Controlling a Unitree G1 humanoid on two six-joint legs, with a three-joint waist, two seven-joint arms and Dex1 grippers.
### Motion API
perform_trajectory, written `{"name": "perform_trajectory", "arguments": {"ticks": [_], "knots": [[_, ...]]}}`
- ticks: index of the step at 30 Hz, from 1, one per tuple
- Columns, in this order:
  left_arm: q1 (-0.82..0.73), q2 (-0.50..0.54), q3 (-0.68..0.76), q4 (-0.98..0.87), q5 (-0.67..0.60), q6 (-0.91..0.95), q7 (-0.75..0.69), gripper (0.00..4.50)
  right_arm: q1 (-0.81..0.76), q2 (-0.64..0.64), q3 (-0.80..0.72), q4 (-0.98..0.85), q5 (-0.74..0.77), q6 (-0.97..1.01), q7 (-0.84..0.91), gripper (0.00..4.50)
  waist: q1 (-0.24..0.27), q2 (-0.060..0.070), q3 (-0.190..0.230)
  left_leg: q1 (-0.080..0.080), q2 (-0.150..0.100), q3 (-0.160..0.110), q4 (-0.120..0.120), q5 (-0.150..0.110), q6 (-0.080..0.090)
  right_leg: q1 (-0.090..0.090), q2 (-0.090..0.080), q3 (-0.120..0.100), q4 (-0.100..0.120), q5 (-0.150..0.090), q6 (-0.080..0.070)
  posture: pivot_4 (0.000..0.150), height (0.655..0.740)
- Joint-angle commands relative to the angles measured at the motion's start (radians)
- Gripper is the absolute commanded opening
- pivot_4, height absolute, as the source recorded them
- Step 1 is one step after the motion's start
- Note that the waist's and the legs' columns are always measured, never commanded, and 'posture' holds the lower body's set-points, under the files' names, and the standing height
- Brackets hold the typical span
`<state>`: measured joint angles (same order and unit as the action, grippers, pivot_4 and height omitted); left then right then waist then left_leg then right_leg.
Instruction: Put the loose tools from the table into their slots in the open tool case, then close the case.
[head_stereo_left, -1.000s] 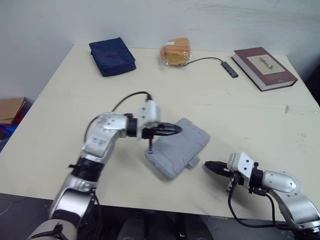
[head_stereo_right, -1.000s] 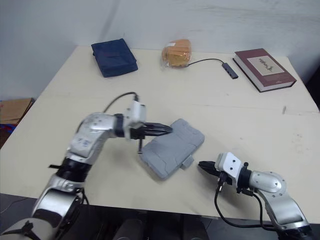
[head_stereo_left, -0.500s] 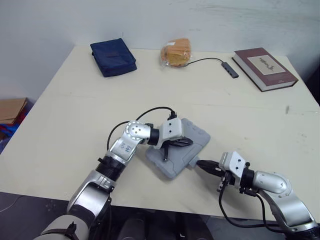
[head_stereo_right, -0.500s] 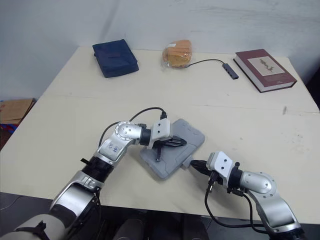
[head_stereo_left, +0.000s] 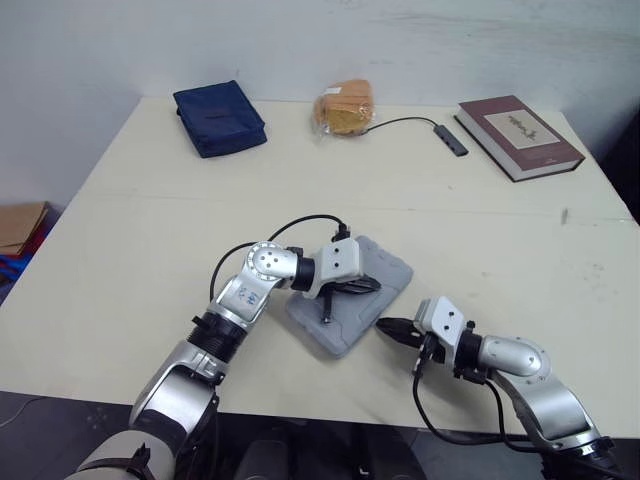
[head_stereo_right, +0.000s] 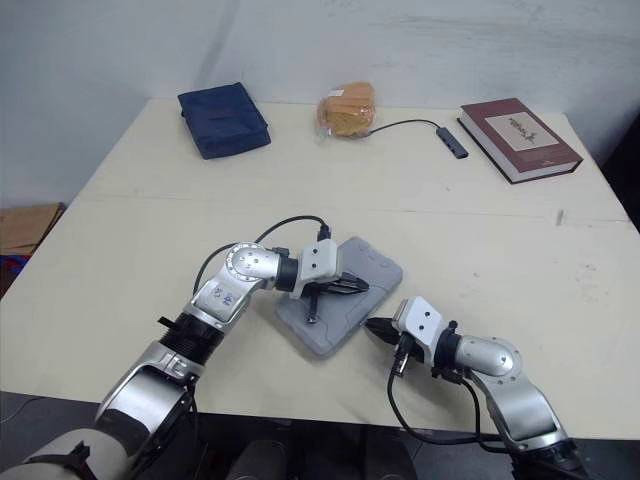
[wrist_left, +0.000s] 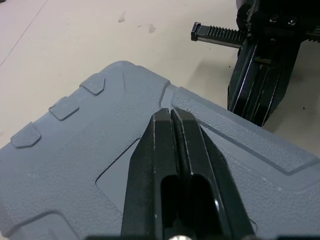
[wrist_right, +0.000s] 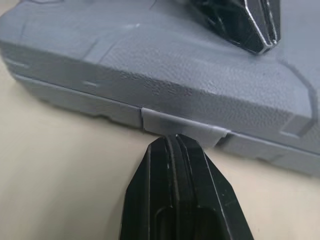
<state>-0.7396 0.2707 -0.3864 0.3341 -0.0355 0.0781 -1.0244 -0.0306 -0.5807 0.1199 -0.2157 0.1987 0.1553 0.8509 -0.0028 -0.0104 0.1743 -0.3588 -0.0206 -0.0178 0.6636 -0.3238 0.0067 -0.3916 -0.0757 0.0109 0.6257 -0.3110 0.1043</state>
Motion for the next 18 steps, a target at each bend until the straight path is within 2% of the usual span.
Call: {"name": "perform_trajectory", "arguments": {"ticks": [1,9,14,18], "knots": [[0.038,0.026,-0.055,0.061,0.045,0.050,-0.052,0.00,-0.043,0.024,0.029,0.012,-0.035,-0.019,-0.022,0.04,-0.003,0.000,0.000,0.000,0.000,0.000,0.000,0.000,0.000,0.000,0.000,0.000,0.000,0.000,0.000,0.150,0.7400],[0.045,0.030,-0.061,0.119,0.064,0.049,-0.066,0.00,-0.095,0.074,0.054,0.063,-0.083,-0.027,-0.055,0.04,-0.029,-0.006,-0.004,0.008,0.001,0.000,-0.001,0.000,0.000,0.006,0.001,0.004,0.001,0.000,-0.001,0.150,0.7400],[0.036,0.046,-0.043,0.151,0.052,0.041,-0.088,0.00,-0.076,0.051,0.062,0.047,-0.106,-0.043,-0.035,0.04,-0.029,-0.013,-0.009,0.023,0.002,0.000,-0.009,-0.001,-0.001,0.019,0.000,0.005,-0.002,-0.002,-0.003,0.150,0.7400],[0.033,0.070,0.019,0.124,-0.025,-0.022,-0.170,0.00,-0.031,-0.013,0.004,0.003,-0.084,-0.048,-0.009,0.04,-0.025,-0.013,-0.009,0.023,0.003,0.000,-0.013,-0.001,-0.002,0.017,0.000,0.006,-0.004,-0.002,-0.003,0.150,0.7400]]}}
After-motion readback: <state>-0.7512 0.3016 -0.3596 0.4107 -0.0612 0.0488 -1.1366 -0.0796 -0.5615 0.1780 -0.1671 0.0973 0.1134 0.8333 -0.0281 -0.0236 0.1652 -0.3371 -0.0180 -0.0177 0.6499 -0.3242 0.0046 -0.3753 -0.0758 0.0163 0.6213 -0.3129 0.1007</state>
